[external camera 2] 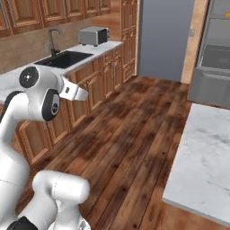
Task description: Take the cheese, steak, and lemon wedge from the fridge and place them on the plate on the dining counter to create an appetizer plate.
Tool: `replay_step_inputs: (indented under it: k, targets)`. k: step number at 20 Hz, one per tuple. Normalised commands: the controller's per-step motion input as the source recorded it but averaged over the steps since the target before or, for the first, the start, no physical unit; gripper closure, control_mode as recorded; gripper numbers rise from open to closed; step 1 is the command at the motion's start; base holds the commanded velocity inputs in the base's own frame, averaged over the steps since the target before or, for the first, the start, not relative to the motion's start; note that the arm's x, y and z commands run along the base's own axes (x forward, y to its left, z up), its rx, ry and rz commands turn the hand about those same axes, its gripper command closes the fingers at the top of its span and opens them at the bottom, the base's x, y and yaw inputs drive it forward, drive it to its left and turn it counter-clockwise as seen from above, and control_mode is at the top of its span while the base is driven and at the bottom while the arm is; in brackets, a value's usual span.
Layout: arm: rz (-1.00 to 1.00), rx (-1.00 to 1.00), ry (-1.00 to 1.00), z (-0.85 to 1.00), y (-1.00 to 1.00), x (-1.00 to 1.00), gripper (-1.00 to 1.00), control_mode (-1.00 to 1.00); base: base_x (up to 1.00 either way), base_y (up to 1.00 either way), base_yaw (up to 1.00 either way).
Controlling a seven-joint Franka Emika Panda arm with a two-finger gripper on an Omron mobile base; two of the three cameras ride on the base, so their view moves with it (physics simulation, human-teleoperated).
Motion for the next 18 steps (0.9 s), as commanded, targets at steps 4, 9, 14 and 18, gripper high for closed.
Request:
replay_step_inputs:
  k: [4,9,14,18]
  targets:
    - [0.00,0.00,0.00,0.00,0.00,0.00,1.00,1.00,-1.00,-0.73,0.00]
    - [0.00,0.00,0.00,0.00,0.00,0.00,1.00,1.00,-1.00,-0.89,0.00]
    - [0.00,0.00,0.00,0.00,0.00,0.00,1.00,1.00,-1.00,-0.92,0.00]
    - [0.00,0.00,0.00,0.00,0.00,0.00,1.00,1.00,-0.91,-1.00,0.00]
